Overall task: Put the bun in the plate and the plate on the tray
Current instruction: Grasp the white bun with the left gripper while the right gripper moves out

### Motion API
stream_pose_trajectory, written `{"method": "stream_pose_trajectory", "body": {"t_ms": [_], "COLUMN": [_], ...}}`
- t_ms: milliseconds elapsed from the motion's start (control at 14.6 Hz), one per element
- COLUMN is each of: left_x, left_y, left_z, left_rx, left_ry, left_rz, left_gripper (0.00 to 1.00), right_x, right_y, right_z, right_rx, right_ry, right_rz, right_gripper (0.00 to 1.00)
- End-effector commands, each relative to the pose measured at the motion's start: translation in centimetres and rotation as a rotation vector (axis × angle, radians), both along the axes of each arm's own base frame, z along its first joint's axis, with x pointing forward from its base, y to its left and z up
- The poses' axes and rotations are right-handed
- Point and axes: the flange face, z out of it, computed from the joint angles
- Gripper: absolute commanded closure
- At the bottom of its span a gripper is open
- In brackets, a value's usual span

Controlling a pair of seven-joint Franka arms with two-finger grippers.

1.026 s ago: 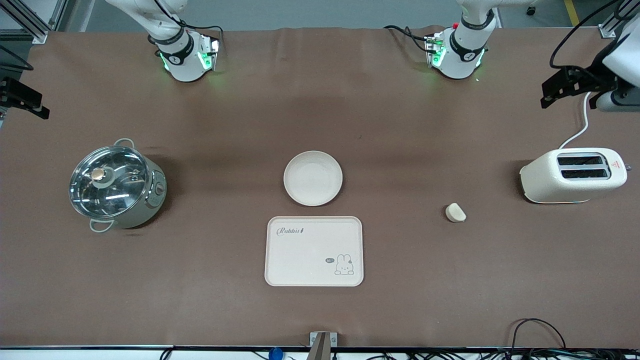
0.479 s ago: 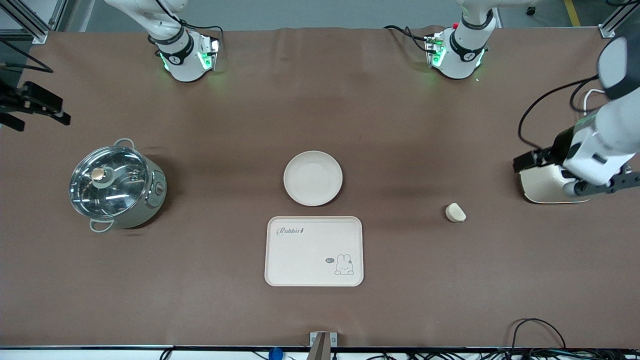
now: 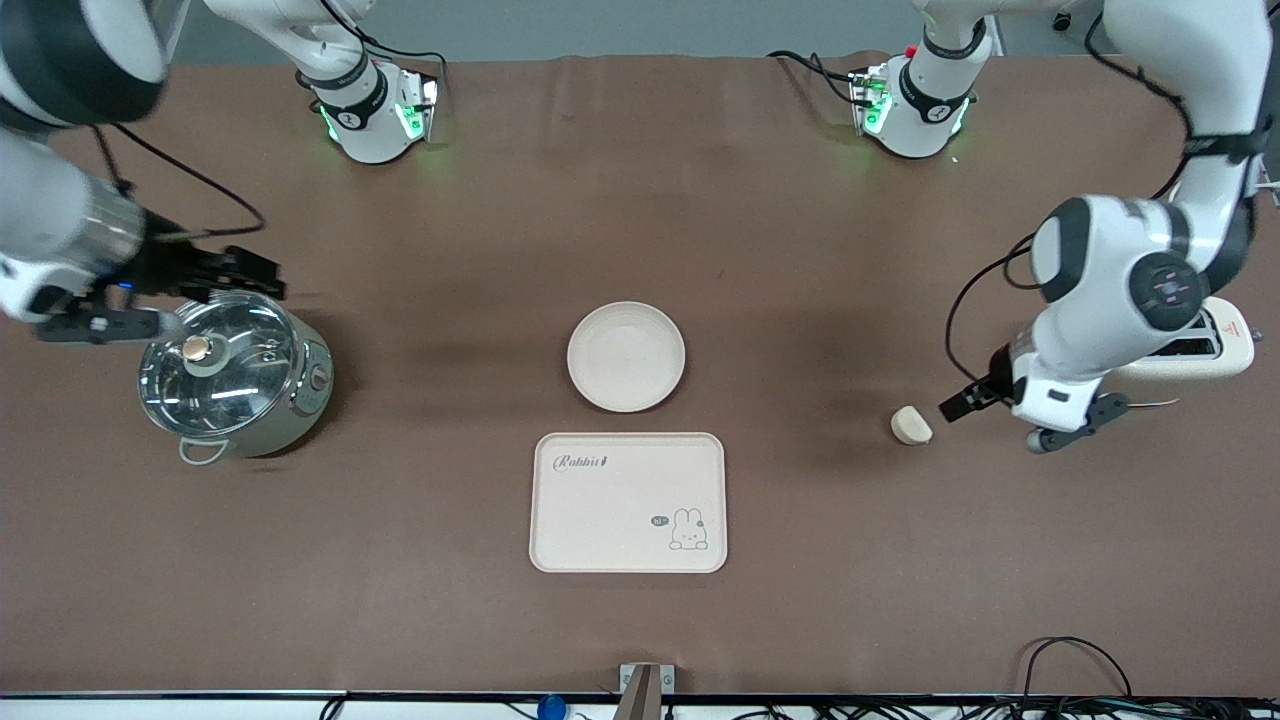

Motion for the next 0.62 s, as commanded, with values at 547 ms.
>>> {"method": "stream_pose_trajectory", "body": {"t_ms": [547], "left_x": [0.1], "left_y": [-1.0], "left_z": [-13.7], "left_rx": [-0.059], "left_ry": [0.019], "left_rz": [0.117], "left_gripper": [0.30], "right_x": [-8.6], "right_y": [13.6], "right_z": [-19.3], "right_rx": [0.092], "right_ry": [-0.045], "right_rz": [-0.224], "right_gripper": [0.00]}}
